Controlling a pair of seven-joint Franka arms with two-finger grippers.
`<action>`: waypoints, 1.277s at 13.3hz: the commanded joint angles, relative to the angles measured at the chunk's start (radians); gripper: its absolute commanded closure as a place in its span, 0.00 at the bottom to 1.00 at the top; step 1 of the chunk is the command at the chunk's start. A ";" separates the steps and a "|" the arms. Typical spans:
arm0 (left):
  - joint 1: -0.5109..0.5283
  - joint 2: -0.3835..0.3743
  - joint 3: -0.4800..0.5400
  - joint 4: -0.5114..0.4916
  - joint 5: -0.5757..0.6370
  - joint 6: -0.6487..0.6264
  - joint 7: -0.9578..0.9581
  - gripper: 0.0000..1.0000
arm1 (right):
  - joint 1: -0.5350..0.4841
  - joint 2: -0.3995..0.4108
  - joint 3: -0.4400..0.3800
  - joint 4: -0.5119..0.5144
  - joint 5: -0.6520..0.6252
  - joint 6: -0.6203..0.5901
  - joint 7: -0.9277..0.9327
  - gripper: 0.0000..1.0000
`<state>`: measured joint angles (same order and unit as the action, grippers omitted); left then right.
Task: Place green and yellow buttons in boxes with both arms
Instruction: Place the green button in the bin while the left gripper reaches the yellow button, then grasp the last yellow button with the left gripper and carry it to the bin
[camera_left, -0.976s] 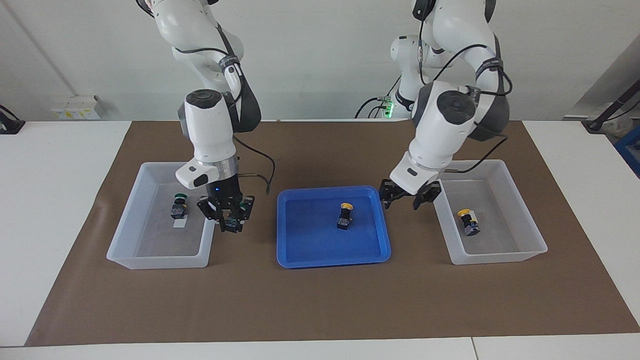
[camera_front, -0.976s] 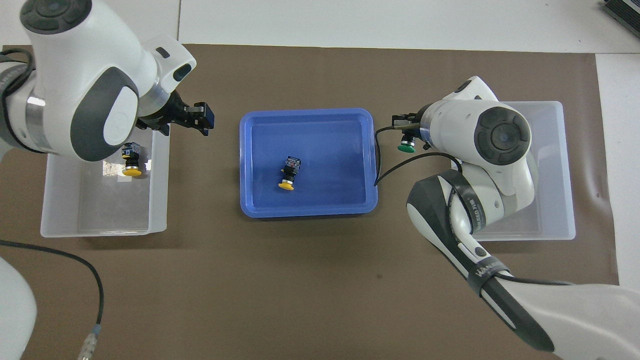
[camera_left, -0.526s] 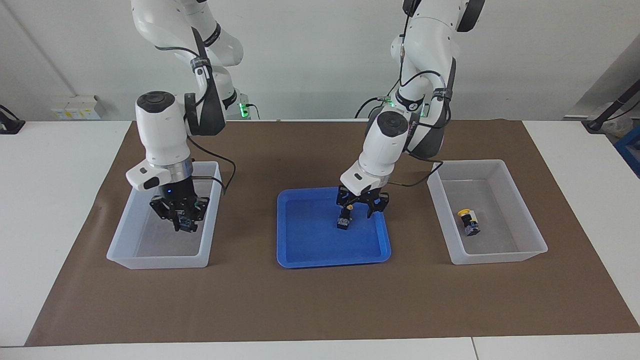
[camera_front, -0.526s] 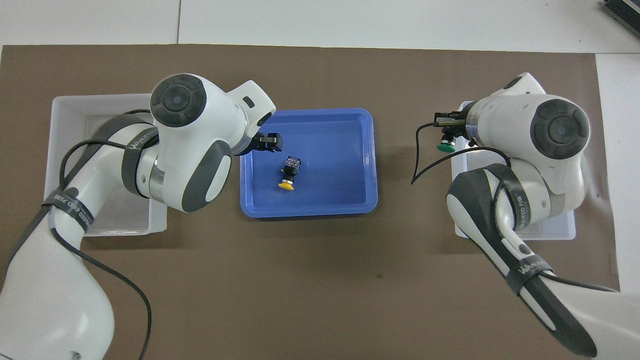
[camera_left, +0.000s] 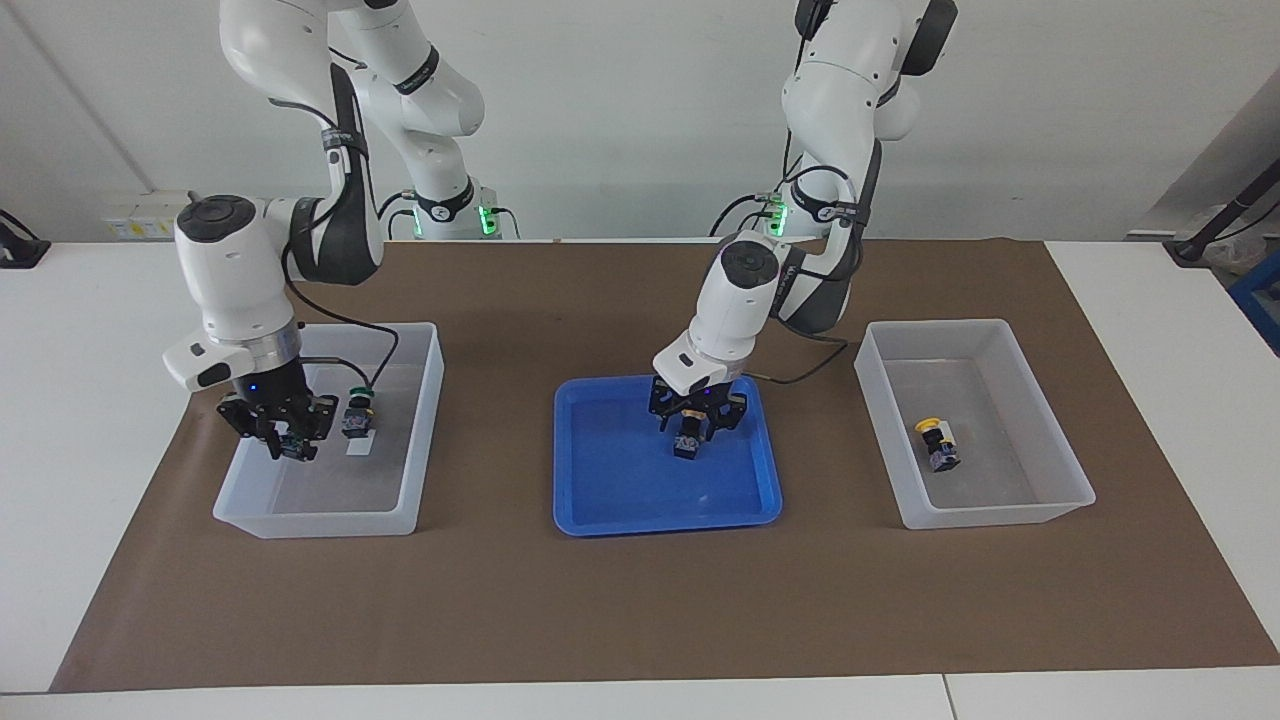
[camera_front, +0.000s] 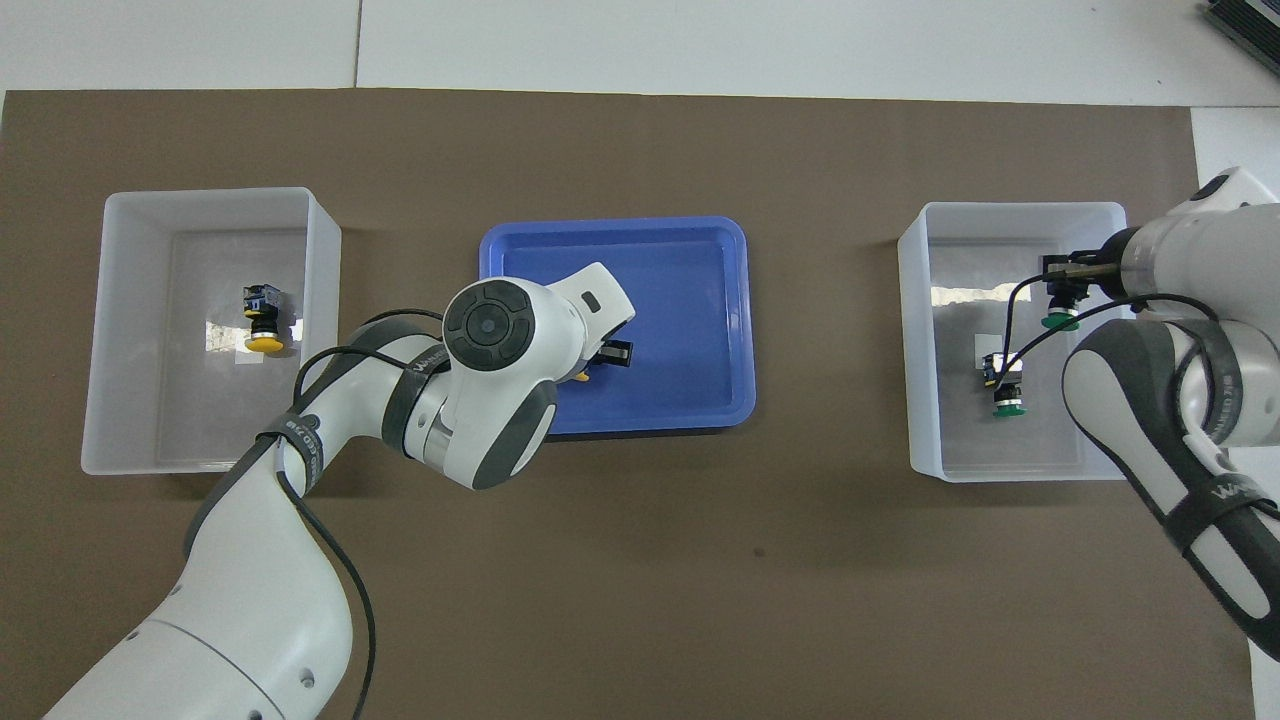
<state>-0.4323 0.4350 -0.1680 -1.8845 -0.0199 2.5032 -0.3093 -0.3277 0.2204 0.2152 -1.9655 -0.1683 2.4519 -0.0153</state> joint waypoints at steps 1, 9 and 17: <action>-0.019 -0.015 0.019 -0.028 -0.009 0.029 -0.004 0.54 | -0.013 0.056 0.015 0.005 0.030 0.030 -0.031 1.00; 0.013 -0.010 0.018 0.065 -0.012 -0.071 -0.002 1.00 | -0.031 0.171 0.013 0.039 0.021 0.099 -0.304 1.00; 0.173 -0.067 0.016 0.321 -0.078 -0.476 0.016 1.00 | -0.010 0.145 0.015 0.057 0.023 0.087 -0.299 0.00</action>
<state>-0.3157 0.4104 -0.1468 -1.5745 -0.0820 2.1170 -0.3100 -0.3325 0.3858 0.2235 -1.9228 -0.1599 2.5363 -0.2929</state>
